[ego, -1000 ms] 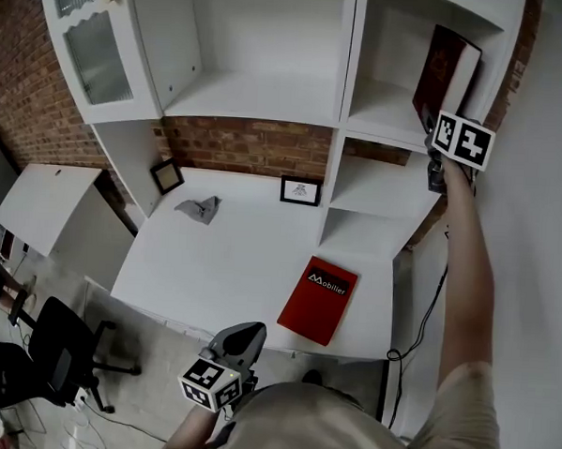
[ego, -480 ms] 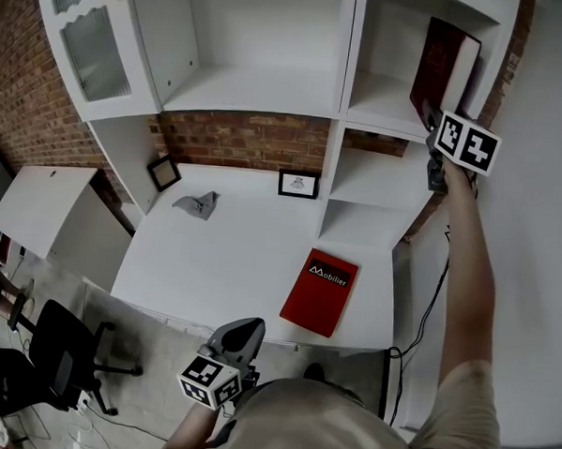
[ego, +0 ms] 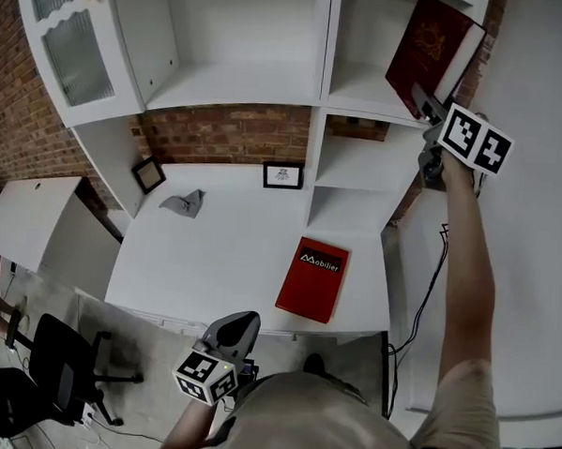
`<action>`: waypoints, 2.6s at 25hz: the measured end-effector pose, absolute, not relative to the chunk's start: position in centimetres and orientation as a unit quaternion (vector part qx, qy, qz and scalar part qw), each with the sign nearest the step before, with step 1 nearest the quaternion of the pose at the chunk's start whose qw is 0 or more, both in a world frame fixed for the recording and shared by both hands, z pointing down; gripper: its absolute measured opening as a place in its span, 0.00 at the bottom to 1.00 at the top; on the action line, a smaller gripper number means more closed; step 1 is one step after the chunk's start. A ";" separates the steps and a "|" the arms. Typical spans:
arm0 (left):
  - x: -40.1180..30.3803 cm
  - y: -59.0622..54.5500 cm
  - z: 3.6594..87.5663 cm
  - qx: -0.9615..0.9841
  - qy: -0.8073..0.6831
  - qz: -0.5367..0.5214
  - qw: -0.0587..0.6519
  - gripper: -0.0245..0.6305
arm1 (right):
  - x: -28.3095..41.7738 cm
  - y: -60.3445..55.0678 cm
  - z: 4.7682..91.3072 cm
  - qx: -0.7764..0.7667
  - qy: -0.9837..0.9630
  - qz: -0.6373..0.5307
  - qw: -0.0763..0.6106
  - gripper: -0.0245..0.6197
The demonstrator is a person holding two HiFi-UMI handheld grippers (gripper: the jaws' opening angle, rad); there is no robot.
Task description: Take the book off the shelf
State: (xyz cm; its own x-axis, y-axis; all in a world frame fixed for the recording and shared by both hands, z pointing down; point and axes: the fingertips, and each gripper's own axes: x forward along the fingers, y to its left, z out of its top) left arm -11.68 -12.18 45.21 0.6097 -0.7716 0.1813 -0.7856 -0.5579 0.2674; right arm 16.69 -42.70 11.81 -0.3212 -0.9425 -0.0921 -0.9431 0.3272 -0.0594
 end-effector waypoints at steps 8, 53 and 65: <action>-12.8 -10.1 45.2 0.898 -0.411 0.032 0.154 0.04 | 17.2 -36.2 14.2 -0.561 0.823 -0.045 0.073 0.36; -4.6 -6.2 47.3 0.870 -0.452 0.046 0.190 0.04 | 19.8 -20.1 41.8 -0.317 0.857 -0.399 0.070 0.36; -1.4 -7.3 48.4 0.858 -0.468 0.062 0.201 0.04 | 23.7 -19.2 54.3 -0.323 0.792 -0.518 0.008 0.36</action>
